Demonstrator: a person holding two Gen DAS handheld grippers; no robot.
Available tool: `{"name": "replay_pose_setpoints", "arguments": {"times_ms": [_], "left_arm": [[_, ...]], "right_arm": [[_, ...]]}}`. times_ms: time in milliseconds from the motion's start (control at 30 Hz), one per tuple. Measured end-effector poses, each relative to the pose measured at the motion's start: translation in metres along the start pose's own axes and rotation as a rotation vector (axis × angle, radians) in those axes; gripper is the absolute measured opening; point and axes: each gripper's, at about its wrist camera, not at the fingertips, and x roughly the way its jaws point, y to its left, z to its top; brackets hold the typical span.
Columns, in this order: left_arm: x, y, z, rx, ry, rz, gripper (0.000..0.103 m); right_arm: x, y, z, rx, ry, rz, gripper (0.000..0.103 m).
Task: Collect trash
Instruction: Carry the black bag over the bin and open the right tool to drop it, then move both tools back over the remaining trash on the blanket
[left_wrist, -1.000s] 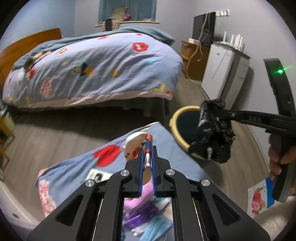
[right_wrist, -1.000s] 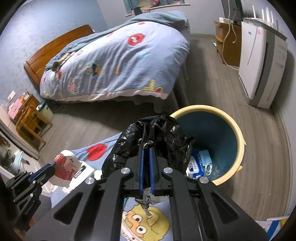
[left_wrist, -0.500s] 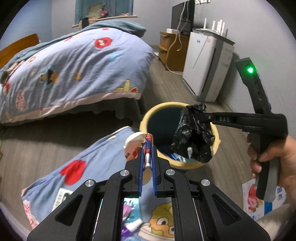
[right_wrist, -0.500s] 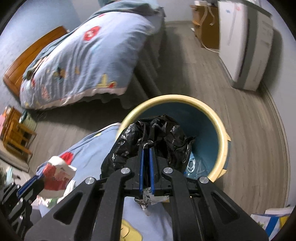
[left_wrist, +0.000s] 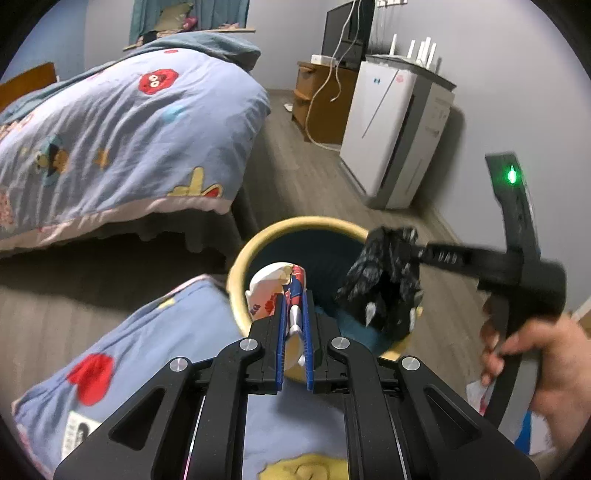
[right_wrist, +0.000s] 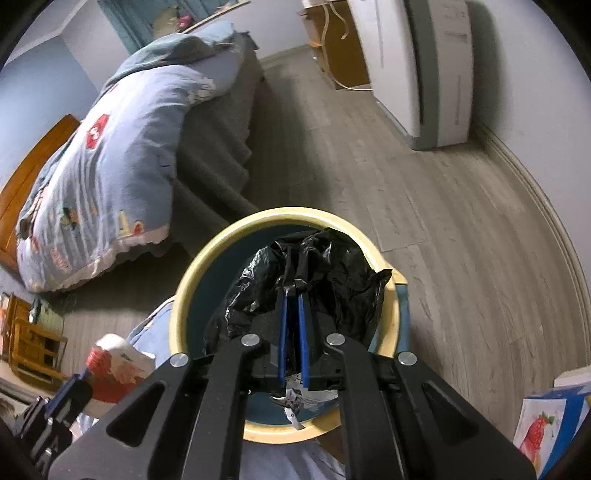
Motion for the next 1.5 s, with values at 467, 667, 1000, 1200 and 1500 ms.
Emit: {"name": "replay_pose_setpoints", "arguments": {"times_ms": [467, 667, 1000, 1200, 1500], "left_arm": [[0.026, -0.006, 0.022, 0.006, -0.04, 0.007, 0.011], [0.028, 0.0, 0.019, -0.009, -0.033, 0.032, 0.026], [0.018, 0.014, 0.008, -0.021, -0.047, 0.078, 0.069], [0.006, 0.027, 0.001, -0.055, -0.057, 0.13, 0.087], [-0.046, 0.052, -0.017, -0.07, -0.076, 0.2, 0.092]], "right_arm": [[0.003, -0.008, 0.007, 0.036, -0.026, 0.007, 0.006], [0.005, -0.005, 0.008, 0.031, -0.023, 0.015, 0.011], [-0.002, 0.002, 0.007, 0.007, -0.047, 0.023, 0.061], [-0.01, 0.006, 0.004, 0.006, -0.047, 0.015, 0.083], [-0.044, 0.037, 0.002, -0.049, -0.093, -0.021, 0.097]]}}
